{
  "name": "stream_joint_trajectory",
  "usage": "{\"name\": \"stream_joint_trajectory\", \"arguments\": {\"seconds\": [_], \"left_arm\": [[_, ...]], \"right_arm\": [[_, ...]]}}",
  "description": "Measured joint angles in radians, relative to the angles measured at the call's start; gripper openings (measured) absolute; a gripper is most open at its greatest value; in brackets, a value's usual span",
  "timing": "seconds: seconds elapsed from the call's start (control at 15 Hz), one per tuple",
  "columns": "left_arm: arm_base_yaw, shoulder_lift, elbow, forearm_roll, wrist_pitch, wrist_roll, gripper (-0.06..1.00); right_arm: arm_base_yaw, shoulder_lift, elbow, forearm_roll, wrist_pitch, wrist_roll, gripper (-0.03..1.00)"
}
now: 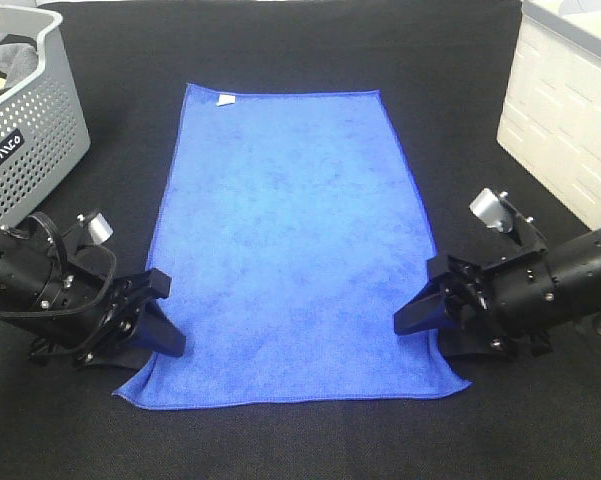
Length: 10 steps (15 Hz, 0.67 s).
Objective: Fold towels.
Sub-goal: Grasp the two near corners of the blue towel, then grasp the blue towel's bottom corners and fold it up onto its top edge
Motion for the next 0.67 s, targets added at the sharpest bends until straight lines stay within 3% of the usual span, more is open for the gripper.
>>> {"name": "stream_joint_trajectory", "arguments": {"seconds": [0.13, 0.27, 0.33, 0.67], "left_arm": [[0.000, 0.005, 0.000, 0.007, -0.020, 0.000, 0.22], [0.000, 0.010, 0.000, 0.011, -0.032, 0.016, 0.04], [0.000, 0.010, 0.000, 0.011, -0.032, 0.026, 0.01], [-0.001, -0.035, 0.002, 0.068, -0.049, 0.011, 0.01]], "right_arm": [[0.006, 0.001, -0.002, -0.015, -0.037, 0.073, 0.46], [0.006, 0.009, -0.002, -0.040, -0.080, 0.113, 0.20], [0.006, 0.010, -0.002, -0.041, -0.085, 0.123, 0.02], [0.006, -0.011, -0.002, -0.087, -0.089, 0.170, 0.00]]}}
